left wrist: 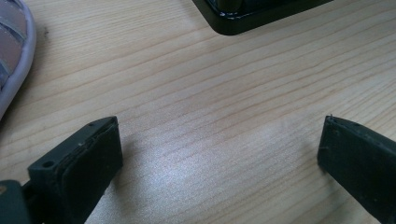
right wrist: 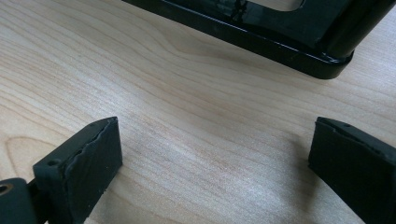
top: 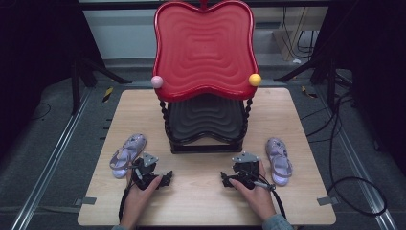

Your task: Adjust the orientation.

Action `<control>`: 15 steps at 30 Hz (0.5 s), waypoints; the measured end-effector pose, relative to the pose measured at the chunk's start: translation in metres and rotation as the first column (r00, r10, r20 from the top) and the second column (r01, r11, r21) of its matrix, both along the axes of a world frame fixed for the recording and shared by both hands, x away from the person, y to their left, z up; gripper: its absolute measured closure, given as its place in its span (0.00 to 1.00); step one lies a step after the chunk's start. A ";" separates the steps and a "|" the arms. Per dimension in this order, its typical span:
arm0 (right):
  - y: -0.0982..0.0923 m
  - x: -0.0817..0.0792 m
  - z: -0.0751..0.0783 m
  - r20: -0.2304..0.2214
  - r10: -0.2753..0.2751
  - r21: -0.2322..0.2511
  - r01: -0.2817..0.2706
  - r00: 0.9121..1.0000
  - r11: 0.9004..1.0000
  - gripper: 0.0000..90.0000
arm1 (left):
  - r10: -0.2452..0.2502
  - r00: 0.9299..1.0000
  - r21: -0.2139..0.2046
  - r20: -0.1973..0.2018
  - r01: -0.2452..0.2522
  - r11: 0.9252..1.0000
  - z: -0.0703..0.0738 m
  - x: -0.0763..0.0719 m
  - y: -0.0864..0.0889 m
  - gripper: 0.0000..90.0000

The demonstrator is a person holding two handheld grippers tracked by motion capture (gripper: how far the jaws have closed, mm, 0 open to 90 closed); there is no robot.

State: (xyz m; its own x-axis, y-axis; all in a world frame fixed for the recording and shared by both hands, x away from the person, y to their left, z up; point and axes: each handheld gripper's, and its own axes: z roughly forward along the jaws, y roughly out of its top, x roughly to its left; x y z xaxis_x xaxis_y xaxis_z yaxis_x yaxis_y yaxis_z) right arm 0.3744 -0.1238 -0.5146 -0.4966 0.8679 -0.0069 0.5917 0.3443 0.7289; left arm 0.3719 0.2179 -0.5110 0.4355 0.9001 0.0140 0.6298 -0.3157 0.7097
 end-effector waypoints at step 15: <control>0.000 0.000 0.000 0.000 -0.001 0.000 0.001 1.000 1.000 0.03 | -0.011 0.999 0.045 -0.041 0.013 0.999 0.054 0.003 0.012 0.07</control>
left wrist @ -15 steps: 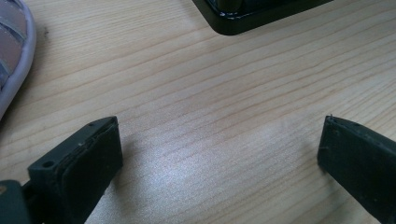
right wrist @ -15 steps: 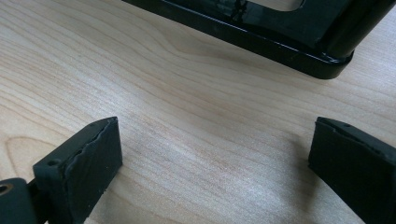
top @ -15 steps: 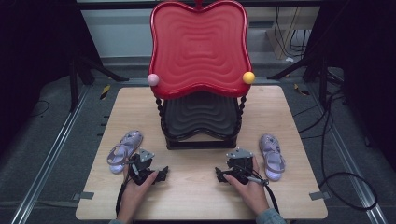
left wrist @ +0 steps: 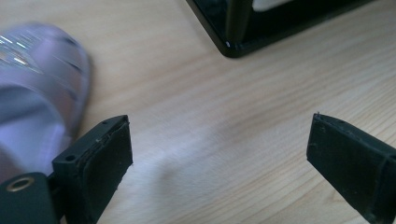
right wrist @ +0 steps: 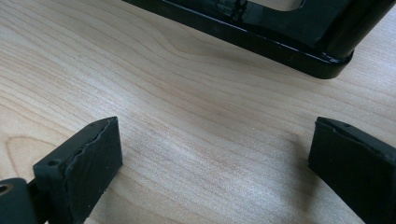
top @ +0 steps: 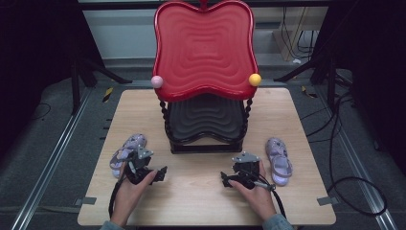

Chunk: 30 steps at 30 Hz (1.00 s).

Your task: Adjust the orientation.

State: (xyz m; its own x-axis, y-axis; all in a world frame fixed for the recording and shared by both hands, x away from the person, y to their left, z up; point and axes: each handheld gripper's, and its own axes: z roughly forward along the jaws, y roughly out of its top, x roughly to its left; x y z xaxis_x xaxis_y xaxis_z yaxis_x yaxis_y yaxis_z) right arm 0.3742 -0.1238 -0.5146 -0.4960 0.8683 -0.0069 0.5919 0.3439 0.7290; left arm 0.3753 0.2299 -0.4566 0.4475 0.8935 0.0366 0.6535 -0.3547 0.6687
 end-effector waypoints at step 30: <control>0.000 0.000 0.000 -0.002 0.005 0.000 -0.005 1.000 1.000 0.03 | 0.129 0.982 0.138 -0.140 -0.109 0.984 0.061 0.039 0.116 0.53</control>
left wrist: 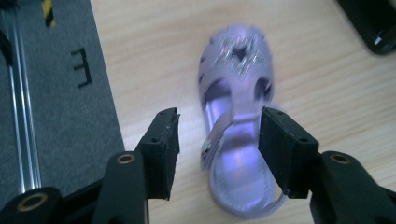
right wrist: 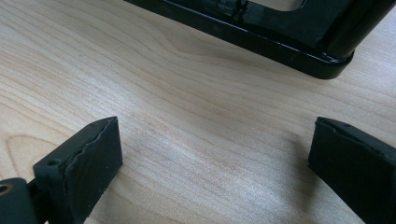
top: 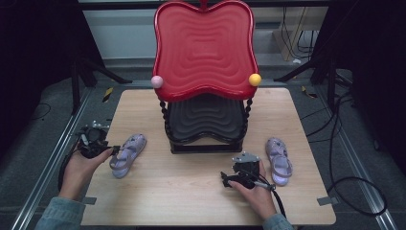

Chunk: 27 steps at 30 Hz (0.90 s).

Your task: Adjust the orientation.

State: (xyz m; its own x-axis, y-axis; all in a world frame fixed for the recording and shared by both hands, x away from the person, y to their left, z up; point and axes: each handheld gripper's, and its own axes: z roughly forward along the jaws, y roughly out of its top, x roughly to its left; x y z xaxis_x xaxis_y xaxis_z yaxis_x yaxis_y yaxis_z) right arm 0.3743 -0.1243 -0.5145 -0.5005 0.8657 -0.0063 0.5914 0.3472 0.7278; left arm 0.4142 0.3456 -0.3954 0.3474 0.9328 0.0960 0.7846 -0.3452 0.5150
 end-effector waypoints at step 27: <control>0.000 0.000 0.000 0.001 0.007 0.002 -0.007 1.000 1.000 0.03 | -0.017 0.976 0.003 -0.219 0.018 1.000 -0.049 0.015 0.013 0.73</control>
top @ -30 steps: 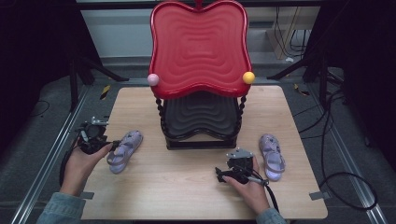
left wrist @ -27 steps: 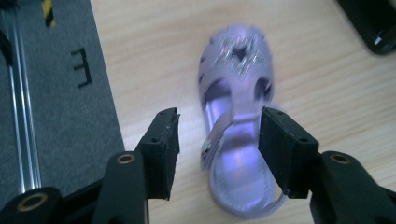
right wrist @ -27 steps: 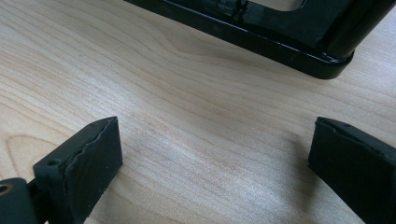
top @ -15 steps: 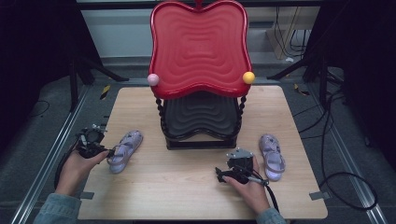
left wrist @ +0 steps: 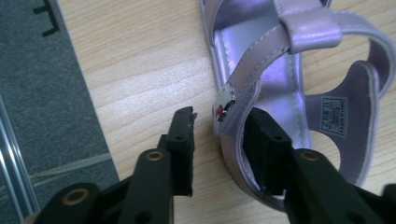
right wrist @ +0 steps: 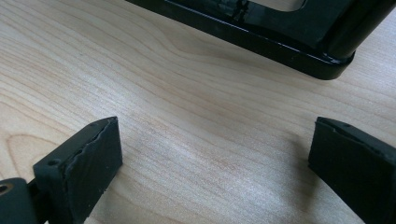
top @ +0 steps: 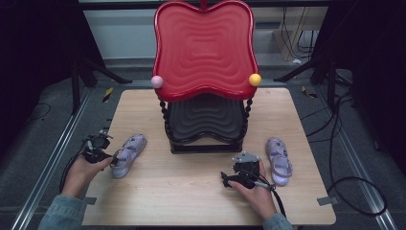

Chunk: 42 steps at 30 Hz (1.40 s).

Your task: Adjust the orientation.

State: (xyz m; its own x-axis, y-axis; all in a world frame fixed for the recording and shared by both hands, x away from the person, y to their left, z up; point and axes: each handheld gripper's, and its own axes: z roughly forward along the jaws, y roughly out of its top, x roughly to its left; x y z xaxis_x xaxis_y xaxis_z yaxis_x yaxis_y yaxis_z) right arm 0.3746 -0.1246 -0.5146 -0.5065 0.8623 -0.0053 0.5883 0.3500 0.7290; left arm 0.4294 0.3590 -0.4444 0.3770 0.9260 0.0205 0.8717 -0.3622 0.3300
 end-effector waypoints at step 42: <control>-0.001 0.000 0.000 0.001 0.008 -0.001 -0.008 1.000 1.000 0.03 | -0.399 0.910 -0.053 0.116 0.407 0.912 0.006 -0.053 -0.101 0.79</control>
